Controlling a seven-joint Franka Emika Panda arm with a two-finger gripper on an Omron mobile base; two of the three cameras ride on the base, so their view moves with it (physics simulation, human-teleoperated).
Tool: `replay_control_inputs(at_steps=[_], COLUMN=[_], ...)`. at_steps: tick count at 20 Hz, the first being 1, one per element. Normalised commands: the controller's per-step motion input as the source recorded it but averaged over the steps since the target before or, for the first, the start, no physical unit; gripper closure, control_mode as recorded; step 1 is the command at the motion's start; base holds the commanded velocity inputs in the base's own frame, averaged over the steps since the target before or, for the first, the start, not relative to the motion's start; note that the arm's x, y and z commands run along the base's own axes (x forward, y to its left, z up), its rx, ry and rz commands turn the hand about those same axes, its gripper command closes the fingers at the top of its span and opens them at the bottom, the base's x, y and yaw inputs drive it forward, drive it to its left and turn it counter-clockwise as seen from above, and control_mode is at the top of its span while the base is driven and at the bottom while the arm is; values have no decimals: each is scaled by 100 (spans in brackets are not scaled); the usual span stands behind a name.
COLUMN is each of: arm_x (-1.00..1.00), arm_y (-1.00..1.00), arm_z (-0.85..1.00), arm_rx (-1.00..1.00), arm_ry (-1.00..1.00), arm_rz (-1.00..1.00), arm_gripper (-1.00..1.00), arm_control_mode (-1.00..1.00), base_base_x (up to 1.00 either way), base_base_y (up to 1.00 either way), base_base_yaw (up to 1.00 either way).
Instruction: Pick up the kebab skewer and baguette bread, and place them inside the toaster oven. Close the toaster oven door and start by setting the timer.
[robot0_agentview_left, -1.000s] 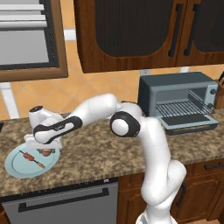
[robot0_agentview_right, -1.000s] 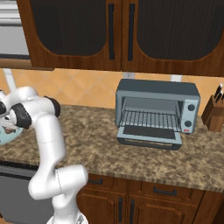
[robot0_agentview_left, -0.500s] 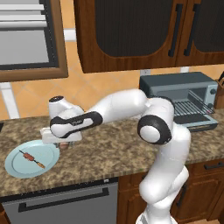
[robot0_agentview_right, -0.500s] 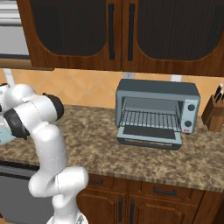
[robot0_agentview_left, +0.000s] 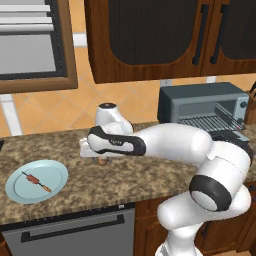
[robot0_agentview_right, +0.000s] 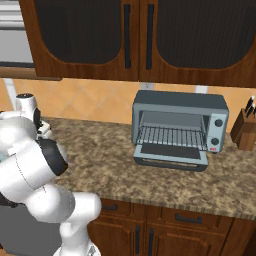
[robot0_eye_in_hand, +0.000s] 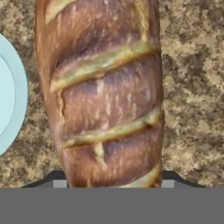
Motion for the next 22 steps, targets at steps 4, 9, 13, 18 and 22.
replay_control_inputs(at_steps=[4, 9, 13, 18, 22], arm_x=[-16, -14, -3, 0, 0], arm_y=[-100, -100, -100, -100, -100], arm_z=[32, 28, 26, 22, 16], arm_rx=[0, 0, 0, 0, 0], arm_ry=[0, 0, 0, 0, 0], arm_rz=[21, 22, 11, 0, 0], arm_gripper=[100, 100, 100, 100, 100], arm_control_mode=[-100, -100, -100, -100, -100], base_base_x=[0, 0, 0, 0, 0], base_base_y=[0, 0, 0, 0, 0], base_base_yaw=[0, 0, 0, 0, 0])
